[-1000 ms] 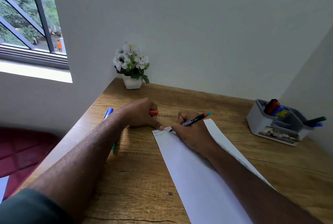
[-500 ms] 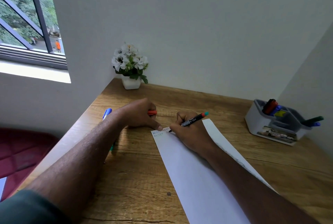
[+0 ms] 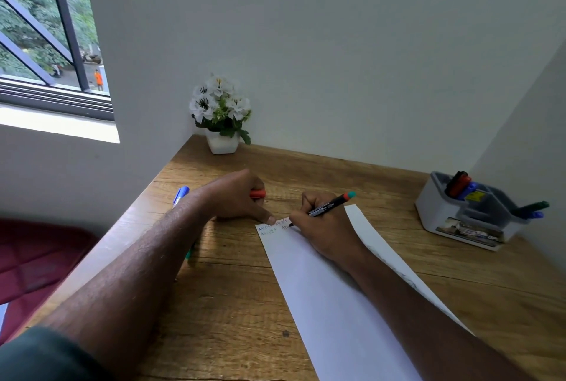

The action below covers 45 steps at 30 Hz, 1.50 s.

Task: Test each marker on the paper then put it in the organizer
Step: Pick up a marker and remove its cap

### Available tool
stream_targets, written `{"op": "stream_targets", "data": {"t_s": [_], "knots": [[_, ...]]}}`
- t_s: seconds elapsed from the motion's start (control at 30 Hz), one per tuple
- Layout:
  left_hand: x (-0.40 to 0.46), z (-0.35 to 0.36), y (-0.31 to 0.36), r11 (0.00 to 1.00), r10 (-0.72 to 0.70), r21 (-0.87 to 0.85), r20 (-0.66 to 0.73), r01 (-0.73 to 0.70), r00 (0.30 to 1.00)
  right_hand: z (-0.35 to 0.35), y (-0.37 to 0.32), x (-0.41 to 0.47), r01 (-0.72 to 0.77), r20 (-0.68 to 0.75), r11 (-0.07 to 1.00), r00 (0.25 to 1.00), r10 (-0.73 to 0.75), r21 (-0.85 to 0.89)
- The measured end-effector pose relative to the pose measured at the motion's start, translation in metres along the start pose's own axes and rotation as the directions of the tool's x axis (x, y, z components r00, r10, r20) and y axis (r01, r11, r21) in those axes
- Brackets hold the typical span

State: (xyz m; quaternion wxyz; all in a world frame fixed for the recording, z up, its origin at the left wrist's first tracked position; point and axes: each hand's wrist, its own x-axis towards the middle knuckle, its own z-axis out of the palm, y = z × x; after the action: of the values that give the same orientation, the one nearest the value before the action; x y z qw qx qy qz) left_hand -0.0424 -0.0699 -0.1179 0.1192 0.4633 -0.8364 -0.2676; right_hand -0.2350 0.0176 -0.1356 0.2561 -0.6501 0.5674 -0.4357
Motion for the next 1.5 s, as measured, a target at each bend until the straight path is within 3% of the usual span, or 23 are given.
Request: {"op": "stream_targets", "data": {"t_s": [1.5], "knots": [[-0.0013,-0.0004,0.0004,1.000,-0.019,0.009,0.003,0.019,1.000,-0.0009,0.0016,0.0006,-0.035,-0.044,0.999,0.998,0.035,0.010]]}}
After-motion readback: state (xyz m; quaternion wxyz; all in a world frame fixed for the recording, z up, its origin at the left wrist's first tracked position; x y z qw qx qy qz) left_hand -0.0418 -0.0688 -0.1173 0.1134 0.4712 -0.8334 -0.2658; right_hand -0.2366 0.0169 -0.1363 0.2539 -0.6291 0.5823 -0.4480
